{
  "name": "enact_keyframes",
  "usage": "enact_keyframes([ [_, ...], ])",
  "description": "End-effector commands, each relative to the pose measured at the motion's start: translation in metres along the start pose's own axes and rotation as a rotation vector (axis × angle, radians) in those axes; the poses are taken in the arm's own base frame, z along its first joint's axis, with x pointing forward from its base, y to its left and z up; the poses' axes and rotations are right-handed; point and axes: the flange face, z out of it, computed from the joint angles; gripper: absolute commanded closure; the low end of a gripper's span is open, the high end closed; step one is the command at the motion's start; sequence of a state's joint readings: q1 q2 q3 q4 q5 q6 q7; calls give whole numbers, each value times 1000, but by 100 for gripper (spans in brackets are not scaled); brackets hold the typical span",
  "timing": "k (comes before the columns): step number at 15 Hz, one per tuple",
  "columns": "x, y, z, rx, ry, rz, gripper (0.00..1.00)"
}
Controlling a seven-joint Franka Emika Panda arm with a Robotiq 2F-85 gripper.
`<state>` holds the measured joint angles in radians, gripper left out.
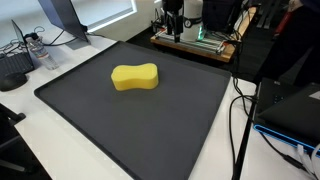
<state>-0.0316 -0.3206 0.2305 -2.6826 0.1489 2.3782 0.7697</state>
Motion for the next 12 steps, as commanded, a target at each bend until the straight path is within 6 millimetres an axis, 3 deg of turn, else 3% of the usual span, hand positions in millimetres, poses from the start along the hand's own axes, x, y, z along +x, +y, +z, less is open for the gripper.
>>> enact_keyframes([
  [1, 9, -21, -27, -129, 35, -141, 0],
  [6, 31, -46, -57, -215, 20, -401, 0],
  [9, 35, -64, -60, -163, -13, -557, 0],
  [10, 30, -51, -60, -176, 21, -471, 0],
  [12, 33, -59, -58, -172, 11, -526, 0],
])
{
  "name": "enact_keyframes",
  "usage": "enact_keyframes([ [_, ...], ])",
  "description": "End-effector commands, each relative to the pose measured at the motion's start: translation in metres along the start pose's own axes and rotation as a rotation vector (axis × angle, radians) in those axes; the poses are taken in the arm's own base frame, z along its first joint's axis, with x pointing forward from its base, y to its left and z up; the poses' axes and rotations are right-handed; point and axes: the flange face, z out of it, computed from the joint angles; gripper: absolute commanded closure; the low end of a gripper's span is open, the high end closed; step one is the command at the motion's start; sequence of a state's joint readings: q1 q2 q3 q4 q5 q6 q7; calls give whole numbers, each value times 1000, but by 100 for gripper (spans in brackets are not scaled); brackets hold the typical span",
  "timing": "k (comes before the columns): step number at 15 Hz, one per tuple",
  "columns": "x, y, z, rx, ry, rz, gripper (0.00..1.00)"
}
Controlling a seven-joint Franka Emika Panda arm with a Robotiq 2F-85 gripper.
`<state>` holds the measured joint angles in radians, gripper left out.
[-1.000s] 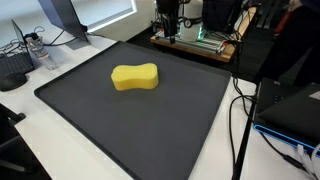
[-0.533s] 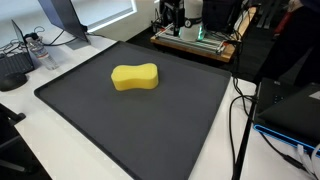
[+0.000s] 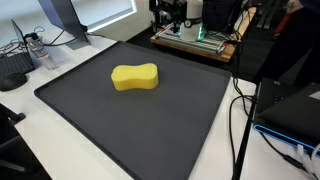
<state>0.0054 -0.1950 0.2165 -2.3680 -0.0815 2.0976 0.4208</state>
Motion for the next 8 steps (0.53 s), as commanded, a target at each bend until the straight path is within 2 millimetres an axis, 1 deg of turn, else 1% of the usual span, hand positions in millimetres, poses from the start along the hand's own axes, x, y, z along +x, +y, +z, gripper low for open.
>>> enact_keyframes([
  [1, 2, -1, 1, 1, -3, -9, 0],
  [5, 3, -1, 1, 2, -4, -19, 0],
  [7, 18, -12, -4, 54, -13, -38, 0],
  [8, 24, -14, -4, 67, -16, -42, 0],
])
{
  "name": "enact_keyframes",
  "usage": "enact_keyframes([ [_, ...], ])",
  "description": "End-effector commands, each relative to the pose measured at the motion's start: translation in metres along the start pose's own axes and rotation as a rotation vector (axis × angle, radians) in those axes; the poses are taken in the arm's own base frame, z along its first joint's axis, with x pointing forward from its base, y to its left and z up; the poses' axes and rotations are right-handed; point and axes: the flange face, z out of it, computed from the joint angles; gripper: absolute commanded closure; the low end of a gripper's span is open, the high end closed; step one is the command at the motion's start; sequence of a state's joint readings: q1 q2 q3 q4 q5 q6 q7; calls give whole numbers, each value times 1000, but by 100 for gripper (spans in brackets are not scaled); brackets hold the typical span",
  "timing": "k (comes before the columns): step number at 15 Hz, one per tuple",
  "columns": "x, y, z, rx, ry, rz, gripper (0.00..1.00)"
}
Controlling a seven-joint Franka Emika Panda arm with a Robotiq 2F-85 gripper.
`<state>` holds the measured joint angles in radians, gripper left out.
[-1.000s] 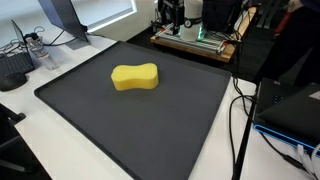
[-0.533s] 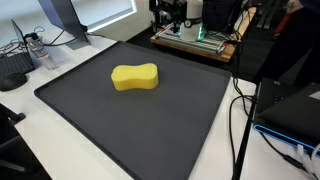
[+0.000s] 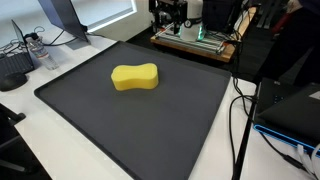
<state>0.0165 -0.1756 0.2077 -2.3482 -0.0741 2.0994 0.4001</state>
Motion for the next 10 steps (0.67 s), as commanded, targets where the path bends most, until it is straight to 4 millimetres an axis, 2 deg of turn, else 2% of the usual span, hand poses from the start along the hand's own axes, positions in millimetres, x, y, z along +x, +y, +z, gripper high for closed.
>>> enact_keyframes([
  [1, 24, -11, -2, 97, -25, -38, 0],
  [5, 54, -11, 21, 173, -47, -75, 0],
  [10, 96, -3, 65, 172, -88, 53, 0],
])
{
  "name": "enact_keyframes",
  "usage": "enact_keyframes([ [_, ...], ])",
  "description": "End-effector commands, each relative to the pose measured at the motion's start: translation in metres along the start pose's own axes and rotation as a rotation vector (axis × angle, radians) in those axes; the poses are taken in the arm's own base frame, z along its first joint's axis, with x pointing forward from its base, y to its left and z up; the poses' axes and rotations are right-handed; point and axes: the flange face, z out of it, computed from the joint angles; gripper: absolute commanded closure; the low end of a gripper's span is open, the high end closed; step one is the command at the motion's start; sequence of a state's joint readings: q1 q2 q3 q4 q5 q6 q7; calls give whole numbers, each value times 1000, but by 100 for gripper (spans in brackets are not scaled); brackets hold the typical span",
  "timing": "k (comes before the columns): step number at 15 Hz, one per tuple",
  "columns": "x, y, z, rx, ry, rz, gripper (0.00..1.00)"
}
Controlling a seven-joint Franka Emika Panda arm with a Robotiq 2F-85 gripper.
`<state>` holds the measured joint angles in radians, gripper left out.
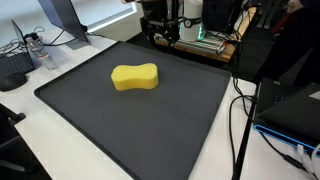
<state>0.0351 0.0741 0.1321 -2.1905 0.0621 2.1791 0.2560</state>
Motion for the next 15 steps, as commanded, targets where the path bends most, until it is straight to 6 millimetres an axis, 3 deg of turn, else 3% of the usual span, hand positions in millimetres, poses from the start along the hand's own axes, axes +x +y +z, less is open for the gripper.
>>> enact_keyframes([
  [1, 36, 9, 24, 19, -19, 107, 0],
  [4, 49, 30, 47, 25, 25, 145, 0],
  [10, 49, 78, 91, 43, 118, 234, 0],
  [13, 41, 82, 106, 61, 200, 209, 0],
  [15, 48, 81, 103, 36, 164, 215, 0],
])
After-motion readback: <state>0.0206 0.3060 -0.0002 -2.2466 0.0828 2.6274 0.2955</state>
